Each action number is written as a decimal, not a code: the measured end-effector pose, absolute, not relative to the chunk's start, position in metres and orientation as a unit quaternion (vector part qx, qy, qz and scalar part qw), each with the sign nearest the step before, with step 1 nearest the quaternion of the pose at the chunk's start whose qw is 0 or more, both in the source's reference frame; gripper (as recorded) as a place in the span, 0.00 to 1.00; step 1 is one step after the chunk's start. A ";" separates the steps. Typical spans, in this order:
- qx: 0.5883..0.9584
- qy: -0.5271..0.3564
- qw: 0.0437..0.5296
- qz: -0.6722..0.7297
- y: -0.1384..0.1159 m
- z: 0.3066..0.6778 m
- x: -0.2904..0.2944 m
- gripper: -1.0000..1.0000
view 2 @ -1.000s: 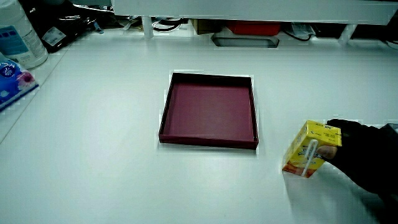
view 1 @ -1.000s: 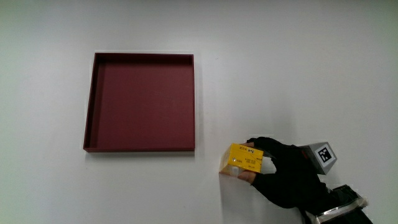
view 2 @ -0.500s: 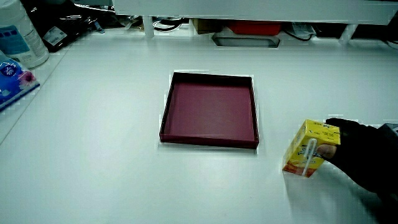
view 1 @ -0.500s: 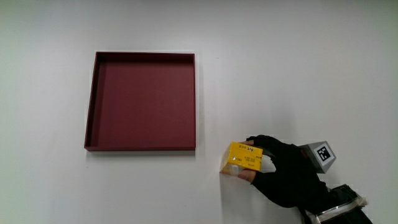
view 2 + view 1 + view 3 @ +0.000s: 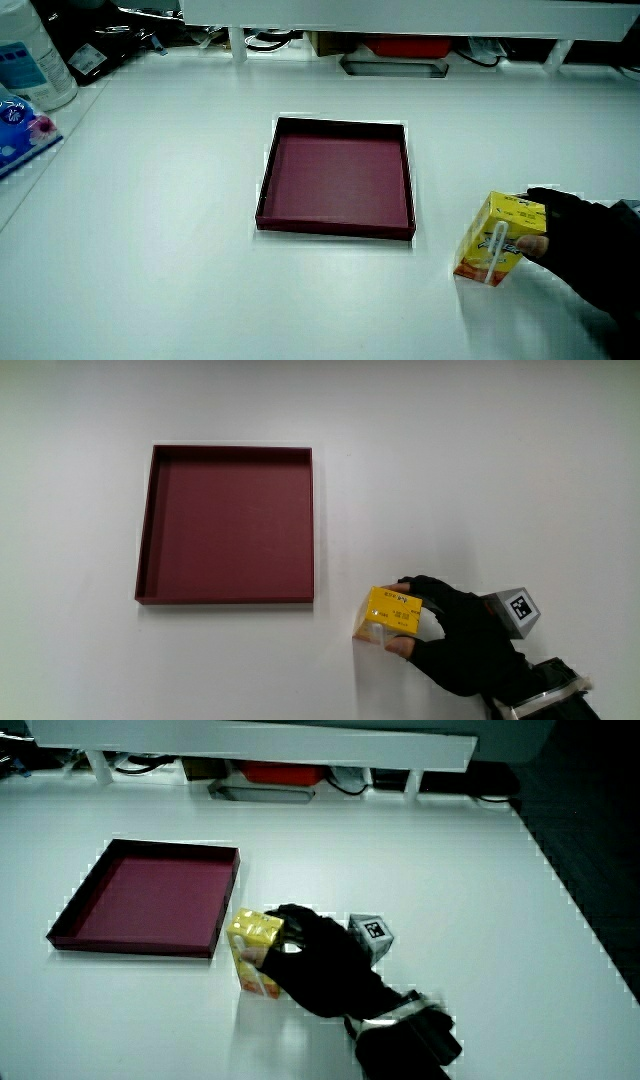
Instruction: Place ice redtea
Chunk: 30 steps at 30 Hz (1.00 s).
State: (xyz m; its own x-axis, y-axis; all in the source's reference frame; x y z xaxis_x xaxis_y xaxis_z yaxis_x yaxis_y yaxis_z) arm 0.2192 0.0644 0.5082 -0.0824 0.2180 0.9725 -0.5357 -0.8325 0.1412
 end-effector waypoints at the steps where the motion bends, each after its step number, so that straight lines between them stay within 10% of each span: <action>1: 0.627 -0.129 0.263 0.722 0.064 0.508 0.221 0.11; 16: 0.689 -0.151 0.393 0.590 0.047 0.474 0.265 0.00; 30: 0.720 -0.165 0.373 0.562 0.046 0.445 0.289 0.00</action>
State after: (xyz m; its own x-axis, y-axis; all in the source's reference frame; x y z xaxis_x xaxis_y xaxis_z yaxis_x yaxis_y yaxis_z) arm 0.2890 0.0457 0.4451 0.3146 0.1810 0.9318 -0.6565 -0.6675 0.3513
